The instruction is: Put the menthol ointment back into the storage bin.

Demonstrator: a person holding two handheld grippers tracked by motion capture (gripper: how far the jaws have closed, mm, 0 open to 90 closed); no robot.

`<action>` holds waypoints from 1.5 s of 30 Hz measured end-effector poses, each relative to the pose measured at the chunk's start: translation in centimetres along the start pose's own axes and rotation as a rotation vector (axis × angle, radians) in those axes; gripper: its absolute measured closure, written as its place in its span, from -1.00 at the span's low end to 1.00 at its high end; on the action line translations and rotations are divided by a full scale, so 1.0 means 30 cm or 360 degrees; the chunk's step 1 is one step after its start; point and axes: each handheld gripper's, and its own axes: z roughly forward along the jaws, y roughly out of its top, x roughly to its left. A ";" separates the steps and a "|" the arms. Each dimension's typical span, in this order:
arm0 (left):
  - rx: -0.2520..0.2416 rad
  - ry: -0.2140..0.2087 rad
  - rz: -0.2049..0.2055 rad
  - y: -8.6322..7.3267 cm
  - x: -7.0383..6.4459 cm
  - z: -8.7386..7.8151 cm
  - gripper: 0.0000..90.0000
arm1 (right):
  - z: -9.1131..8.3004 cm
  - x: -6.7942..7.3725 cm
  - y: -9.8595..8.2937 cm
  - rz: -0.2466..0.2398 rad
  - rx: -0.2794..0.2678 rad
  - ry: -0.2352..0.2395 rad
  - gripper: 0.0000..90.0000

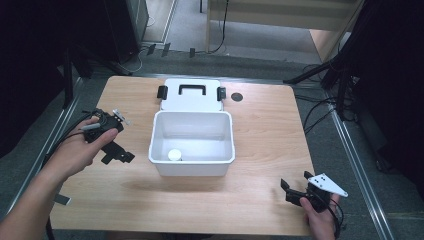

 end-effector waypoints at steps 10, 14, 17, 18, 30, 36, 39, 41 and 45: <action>-0.0094 0.0014 -0.0108 -0.112 0.029 0.085 -0.84 | 0.000 -0.001 0.000 0.0001 0.0001 0.0000 -0.84; -0.0154 0.0014 -0.0171 -0.159 0.043 0.126 -0.84 | 0.000 0.000 0.000 0.0001 0.0000 -0.0002 -0.84; -0.0194 0.0035 -0.0218 -0.193 0.046 0.154 -0.84 | -0.001 0.001 -0.001 0.0000 0.0004 -0.0005 -0.84; -0.0213 0.0032 -0.0230 -0.205 0.049 0.162 -0.84 | -0.002 0.001 -0.001 -0.0001 0.0004 -0.0010 -0.84; -0.0523 0.0118 -0.0420 -0.340 0.062 0.225 -0.84 | -0.002 0.001 -0.001 0.0002 0.0001 -0.0021 -0.84; -0.0716 0.0157 -0.0469 -0.412 0.054 0.263 -0.84 | -0.002 0.000 -0.001 0.0007 0.0001 -0.0021 -0.84; -0.0825 0.0191 -0.0504 -0.453 0.050 0.280 -0.84 | -0.002 -0.001 -0.001 0.0007 -0.0001 -0.0023 -0.84; -0.0888 0.0190 -0.0516 -0.478 0.050 0.290 -0.84 | -0.004 0.000 -0.001 0.0011 -0.0002 -0.0027 -0.84; -0.0986 0.0265 -0.0529 -0.520 0.050 0.306 -0.84 | -0.004 -0.001 -0.002 0.0011 -0.0005 -0.0030 -0.84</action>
